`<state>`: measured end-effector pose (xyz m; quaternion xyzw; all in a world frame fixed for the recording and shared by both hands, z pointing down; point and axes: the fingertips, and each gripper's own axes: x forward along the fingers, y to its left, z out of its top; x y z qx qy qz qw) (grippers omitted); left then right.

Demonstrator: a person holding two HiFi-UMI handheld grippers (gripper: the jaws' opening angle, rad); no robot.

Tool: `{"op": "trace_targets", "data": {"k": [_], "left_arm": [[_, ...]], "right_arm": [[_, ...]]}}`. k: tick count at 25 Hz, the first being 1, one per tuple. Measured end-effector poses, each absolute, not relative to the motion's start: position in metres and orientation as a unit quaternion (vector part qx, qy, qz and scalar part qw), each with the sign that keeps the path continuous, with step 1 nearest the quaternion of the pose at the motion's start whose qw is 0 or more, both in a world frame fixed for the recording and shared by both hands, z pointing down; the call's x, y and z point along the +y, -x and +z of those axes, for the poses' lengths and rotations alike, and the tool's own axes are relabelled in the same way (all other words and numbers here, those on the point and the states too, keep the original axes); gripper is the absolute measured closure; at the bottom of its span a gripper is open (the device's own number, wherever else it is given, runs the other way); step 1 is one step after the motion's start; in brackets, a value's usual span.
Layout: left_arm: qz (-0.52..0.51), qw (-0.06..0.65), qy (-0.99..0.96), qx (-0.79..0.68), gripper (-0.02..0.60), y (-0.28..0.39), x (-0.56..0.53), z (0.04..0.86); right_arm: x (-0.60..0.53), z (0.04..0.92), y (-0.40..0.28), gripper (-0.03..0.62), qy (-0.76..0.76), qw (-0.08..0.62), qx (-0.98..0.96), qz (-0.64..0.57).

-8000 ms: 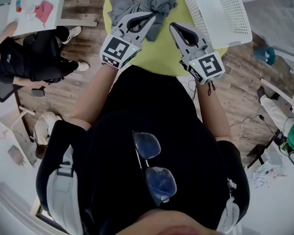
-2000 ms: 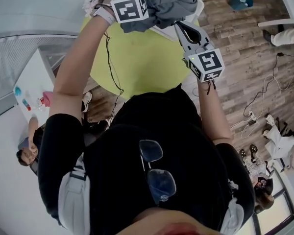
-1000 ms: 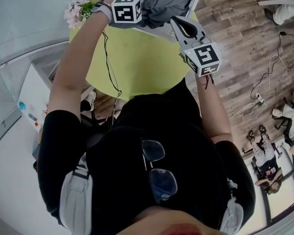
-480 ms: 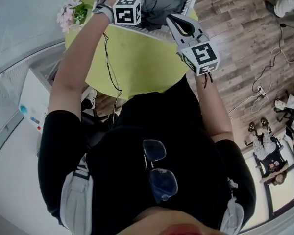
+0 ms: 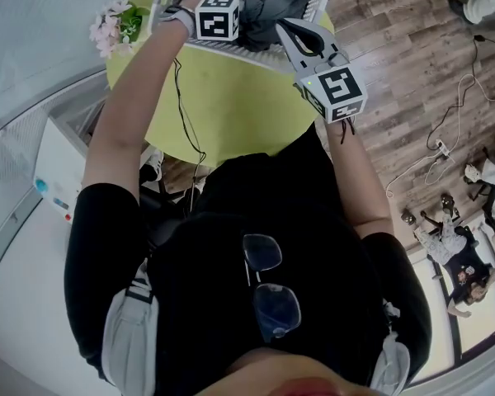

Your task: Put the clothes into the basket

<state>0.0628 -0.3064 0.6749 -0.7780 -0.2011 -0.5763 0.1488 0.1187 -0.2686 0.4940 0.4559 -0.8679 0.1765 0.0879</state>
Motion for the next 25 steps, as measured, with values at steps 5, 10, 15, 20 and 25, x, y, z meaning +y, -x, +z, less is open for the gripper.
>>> {"op": "trace_targets", "data": {"k": [5, 10, 15, 20, 25], "left_arm": [[-0.578, 0.133, 0.777, -0.211, 0.255, -0.061, -0.306, 0.685], [-0.582, 0.114, 0.776, -0.214, 0.255, -0.057, -0.305, 0.698], [-0.590, 0.090, 0.775, -0.206, 0.240, -0.053, -0.307, 0.708], [-0.598, 0.047, 0.777, -0.191, 0.197, -0.049, -0.306, 0.720], [-0.588, 0.058, 0.790, -0.166, 0.176, -0.052, -0.314, 0.714]], "right_arm": [[-0.278, 0.500, -0.115, 0.566, -0.465, 0.088, -0.864, 0.172], [-0.286, 0.505, -0.108, 0.566, -0.468, 0.096, -0.863, 0.167], [-0.291, 0.505, -0.110, 0.566, -0.474, 0.095, -0.860, 0.162], [-0.290, 0.505, -0.108, 0.566, -0.473, 0.097, -0.861, 0.160], [-0.289, 0.503, -0.109, 0.566, -0.469, 0.096, -0.863, 0.160]]}}
